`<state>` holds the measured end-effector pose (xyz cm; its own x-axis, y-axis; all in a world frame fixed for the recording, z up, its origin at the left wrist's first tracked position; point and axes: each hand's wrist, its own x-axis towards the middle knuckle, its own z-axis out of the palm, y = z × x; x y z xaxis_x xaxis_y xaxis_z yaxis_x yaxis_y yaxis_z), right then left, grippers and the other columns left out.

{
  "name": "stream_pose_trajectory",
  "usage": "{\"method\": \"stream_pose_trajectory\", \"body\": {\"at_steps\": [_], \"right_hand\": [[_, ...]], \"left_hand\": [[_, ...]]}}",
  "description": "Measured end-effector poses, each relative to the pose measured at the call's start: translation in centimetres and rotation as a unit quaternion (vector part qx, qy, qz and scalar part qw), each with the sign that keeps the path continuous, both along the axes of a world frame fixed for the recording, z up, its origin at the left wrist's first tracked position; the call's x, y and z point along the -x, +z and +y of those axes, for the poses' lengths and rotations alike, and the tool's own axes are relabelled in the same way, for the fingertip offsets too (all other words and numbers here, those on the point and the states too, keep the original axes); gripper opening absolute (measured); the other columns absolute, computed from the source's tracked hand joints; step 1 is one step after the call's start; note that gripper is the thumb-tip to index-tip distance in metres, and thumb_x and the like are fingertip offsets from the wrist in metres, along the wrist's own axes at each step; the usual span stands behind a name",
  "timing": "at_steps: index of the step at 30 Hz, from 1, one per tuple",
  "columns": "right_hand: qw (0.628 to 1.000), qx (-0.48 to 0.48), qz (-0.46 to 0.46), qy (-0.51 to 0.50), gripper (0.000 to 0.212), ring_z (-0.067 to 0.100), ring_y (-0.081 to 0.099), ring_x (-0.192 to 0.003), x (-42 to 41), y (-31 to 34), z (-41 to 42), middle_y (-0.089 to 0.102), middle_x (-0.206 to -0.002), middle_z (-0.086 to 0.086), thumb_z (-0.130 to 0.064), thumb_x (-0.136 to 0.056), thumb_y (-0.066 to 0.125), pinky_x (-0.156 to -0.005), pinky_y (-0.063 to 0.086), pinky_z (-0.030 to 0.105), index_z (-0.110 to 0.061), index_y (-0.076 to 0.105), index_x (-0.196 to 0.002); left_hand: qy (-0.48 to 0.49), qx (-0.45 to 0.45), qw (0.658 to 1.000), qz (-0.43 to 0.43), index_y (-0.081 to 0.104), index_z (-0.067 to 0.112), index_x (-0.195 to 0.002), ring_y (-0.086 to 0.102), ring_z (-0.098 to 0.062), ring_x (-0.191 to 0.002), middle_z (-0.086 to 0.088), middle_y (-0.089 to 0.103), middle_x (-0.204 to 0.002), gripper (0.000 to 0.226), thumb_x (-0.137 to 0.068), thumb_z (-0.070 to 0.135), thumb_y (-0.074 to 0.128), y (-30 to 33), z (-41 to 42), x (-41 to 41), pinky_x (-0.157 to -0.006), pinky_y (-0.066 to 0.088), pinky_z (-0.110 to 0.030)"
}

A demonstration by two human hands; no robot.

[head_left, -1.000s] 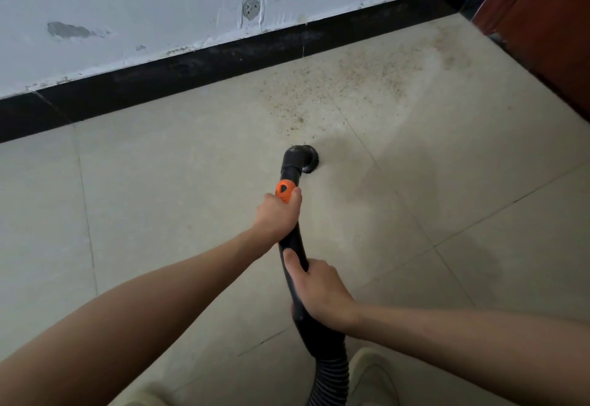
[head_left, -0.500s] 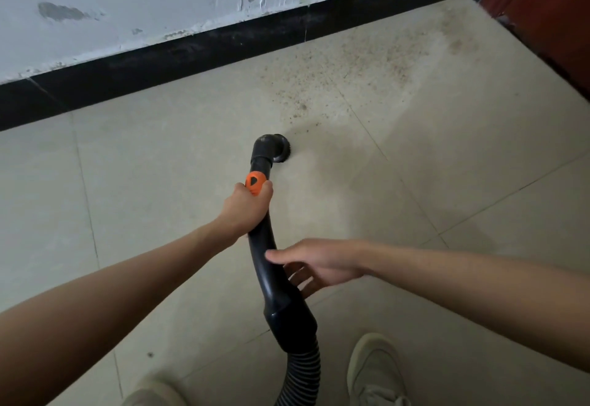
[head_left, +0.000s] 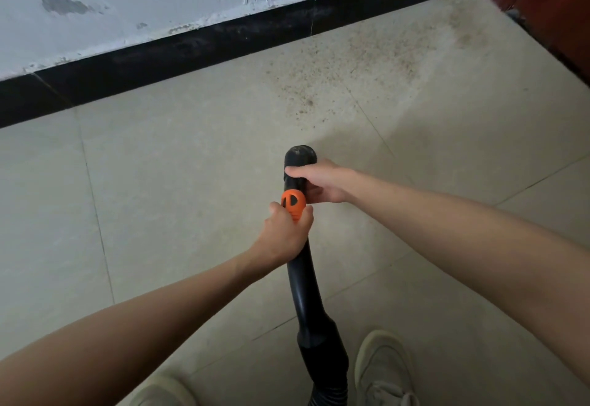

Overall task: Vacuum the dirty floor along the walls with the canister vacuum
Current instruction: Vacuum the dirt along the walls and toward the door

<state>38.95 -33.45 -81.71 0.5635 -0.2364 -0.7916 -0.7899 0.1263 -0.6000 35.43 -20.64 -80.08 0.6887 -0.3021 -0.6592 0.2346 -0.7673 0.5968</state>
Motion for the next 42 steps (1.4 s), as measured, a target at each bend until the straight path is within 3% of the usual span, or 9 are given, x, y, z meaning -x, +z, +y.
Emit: {"method": "stream_pose_trajectory", "body": {"at_steps": [3, 7, 13, 18, 21, 27, 34, 37, 42], "right_hand": [[1.0, -0.016, -0.004, -0.012, 0.04, 0.022, 0.067, -0.08, 1.2, -0.2, -0.6, 0.066, -0.107, 0.016, -0.02, -0.094, 0.063, -0.063, 0.054, 0.03, 0.002, 0.053, -0.126], [0.998, -0.045, 0.007, -0.044, 0.028, 0.021, 0.065, -0.076, 4.3, 0.2, -2.3, 0.065, -0.09, 0.011, -0.019, -0.098, 0.056, -0.061, 0.052, 0.029, 0.002, 0.056, -0.117], [0.99, -0.065, 0.03, -0.124, 0.023, 0.016, 0.054, -0.064, 10.0, 1.1, -4.0, 0.056, -0.074, 0.007, -0.018, -0.102, 0.045, -0.053, 0.045, 0.025, -0.007, 0.055, -0.084], [0.976, -0.055, 0.042, -0.205, 0.022, 0.015, 0.053, -0.064, 14.2, 1.2, -5.7, 0.055, -0.076, 0.008, -0.02, -0.103, 0.044, -0.044, 0.046, 0.021, -0.007, 0.055, -0.089], [0.97, -0.051, 0.053, -0.233, 0.023, 0.016, 0.053, -0.066, 15.9, 1.4, -6.1, 0.056, -0.077, 0.009, -0.021, -0.103, 0.044, -0.042, 0.045, 0.019, -0.006, 0.054, -0.09], [0.969, -0.086, 0.084, -0.216, 0.03, 0.018, 0.052, -0.068, 18.2, 1.9, -5.3, 0.055, -0.075, 0.01, -0.023, -0.103, 0.043, -0.061, 0.043, 0.027, -0.003, 0.056, -0.085], [0.964, -0.113, 0.071, -0.232, 0.031, 0.018, 0.05, -0.069, 17.7, 1.7, -4.6, 0.052, -0.076, 0.01, -0.024, -0.103, 0.045, -0.065, 0.044, 0.026, -0.003, 0.054, -0.082], [0.956, -0.102, 0.052, -0.269, 0.031, 0.018, 0.048, -0.068, 16.6, 1.9, -5.6, 0.05, -0.078, 0.009, -0.026, -0.104, 0.042, -0.062, 0.043, 0.027, -0.004, 0.052, -0.083], [0.936, -0.058, 0.033, -0.347, 0.03, 0.019, 0.049, -0.067, 16.7, 1.5, -8.1, 0.051, -0.08, 0.009, -0.023, -0.105, 0.04, -0.058, 0.043, 0.028, -0.004, 0.051, -0.086]], "left_hand": [[-0.019, 0.033, 0.999, 0.007, 0.033, 0.008, -0.105, 0.049, -0.01, -0.068, -0.006, 0.052, -0.089, 0.035, -0.098, 0.042, 0.04, 0.3, -0.2, 1.0, -0.056, 0.034, -0.027], [-0.052, 0.072, 0.995, 0.044, 0.034, 0.009, -0.104, 0.049, -0.009, -0.066, 0.0, 0.052, -0.08, 0.033, -0.099, 0.042, 0.038, 0.6, -1.1, 3.0, -0.055, 0.034, -0.025], [-0.13, 0.095, 0.981, 0.105, 0.043, 0.012, -0.11, 0.054, -0.018, -0.084, -0.003, 0.055, -0.097, 0.041, -0.094, 0.049, 0.046, 0.3, -3.1, 6.5, -0.073, 0.043, -0.027], [-0.199, 0.151, 0.962, 0.113, 0.039, 0.022, -0.072, 0.045, -0.008, -0.059, 0.004, 0.045, -0.068, 0.031, -0.097, 0.04, 0.047, 0.8, -4.9, 8.8, -0.056, 0.039, -0.019], [-0.231, 0.183, 0.949, 0.115, 0.04, 0.021, -0.069, 0.043, -0.011, -0.057, 0.003, 0.044, -0.064, 0.033, -0.097, 0.037, 0.047, 0.4, -5.6, 9.9, -0.063, 0.041, -0.027], [-0.229, 0.168, 0.951, 0.123, 0.045, 0.016, -0.083, 0.045, -0.007, -0.055, 0.005, 0.047, -0.068, 0.033, -0.09, 0.047, 0.05, -1.0, -4.8, 12.1, -0.054, 0.036, -0.024], [-0.191, 0.159, 0.962, 0.11, 0.046, 0.012, -0.095, 0.046, -0.007, -0.059, 0.005, 0.048, -0.072, 0.034, -0.09, 0.046, 0.051, -1.1, -4.3, 12.6, -0.053, 0.036, -0.021], [-0.188, 0.15, 0.962, 0.132, 0.05, 0.009, -0.103, 0.057, -0.02, -0.068, 0.001, 0.05, -0.075, 0.044, -0.088, 0.05, 0.053, -0.9, -6.2, 11.1, -0.052, 0.038, -0.026], [-0.254, 0.172, 0.943, 0.132, 0.042, 0.02, -0.072, 0.043, -0.011, -0.054, 0.003, 0.044, -0.064, 0.03, -0.094, 0.038, 0.053, -0.2, -9.0, 9.8, -0.048, 0.034, -0.024]]}}
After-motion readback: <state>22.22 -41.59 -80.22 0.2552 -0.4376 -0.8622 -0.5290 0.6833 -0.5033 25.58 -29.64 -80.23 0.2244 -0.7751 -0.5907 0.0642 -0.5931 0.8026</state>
